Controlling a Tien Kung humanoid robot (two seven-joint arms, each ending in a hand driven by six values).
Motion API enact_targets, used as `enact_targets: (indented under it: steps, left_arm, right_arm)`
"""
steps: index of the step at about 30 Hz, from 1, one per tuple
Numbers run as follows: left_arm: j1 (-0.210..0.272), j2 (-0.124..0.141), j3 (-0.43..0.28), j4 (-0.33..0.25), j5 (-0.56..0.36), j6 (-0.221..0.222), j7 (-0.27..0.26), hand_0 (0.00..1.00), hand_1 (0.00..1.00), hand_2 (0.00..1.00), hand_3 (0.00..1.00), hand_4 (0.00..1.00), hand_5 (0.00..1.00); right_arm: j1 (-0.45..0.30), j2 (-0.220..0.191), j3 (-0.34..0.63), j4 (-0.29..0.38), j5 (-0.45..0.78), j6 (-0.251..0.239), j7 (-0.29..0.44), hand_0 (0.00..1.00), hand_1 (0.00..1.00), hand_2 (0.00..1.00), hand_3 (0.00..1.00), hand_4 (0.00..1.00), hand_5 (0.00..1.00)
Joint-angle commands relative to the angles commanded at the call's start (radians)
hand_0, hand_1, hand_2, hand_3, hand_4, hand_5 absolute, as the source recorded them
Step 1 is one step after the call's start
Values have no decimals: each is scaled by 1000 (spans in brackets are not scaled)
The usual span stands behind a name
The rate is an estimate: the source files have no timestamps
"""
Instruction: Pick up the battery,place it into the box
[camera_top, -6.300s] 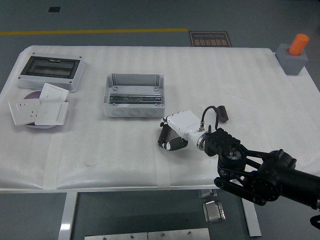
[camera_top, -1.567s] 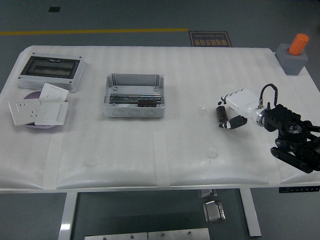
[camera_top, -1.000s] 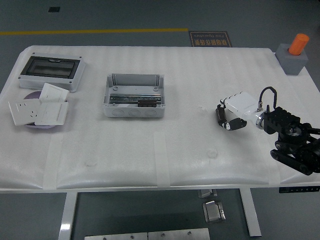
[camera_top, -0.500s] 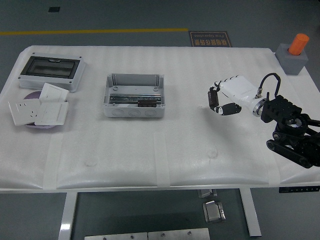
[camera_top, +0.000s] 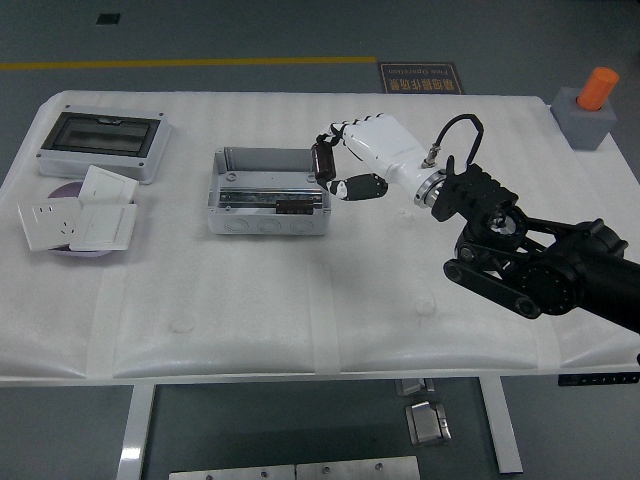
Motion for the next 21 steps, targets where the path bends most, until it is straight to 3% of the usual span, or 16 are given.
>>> enact_targets:
  steps: [7,13,14,19,20,21]
  left_arm:
    - [2,-1,0,-1,0,-4,3,590,616,500,653,587,391]
    - [1,0,-3,-1,4,-7,7,590,616,501,653,589,391]
    - [1,0,-3,-1,4,-7,8,590,616,504,653,589,392]
    - [1,1,-5,-1,8,-9,9,590,616,504,653,589,392]
    - [1,1,-6,-1,8,-9,10,590,616,503,653,590,392]
    - [1,1,-5,-2,8,-9,10,590,616,503,653,590,392]
  right_arm:
    - [-1,128,35,-122,60,15,-1,589,633,679,684,445,391]
    - [-17,191,69,-187,56,54,-24,589,633,680,683,443,389]
    - [-19,197,71,-193,52,59,-29,664,676,709,714,633,490]
    - [-28,213,74,-210,39,72,-48,664,676,709,714,633,490]
    - [-30,216,74,-214,37,74,-51,879,791,785,848,889,616]
    - [-31,218,73,-217,35,75,-53,879,791,785,848,889,616]
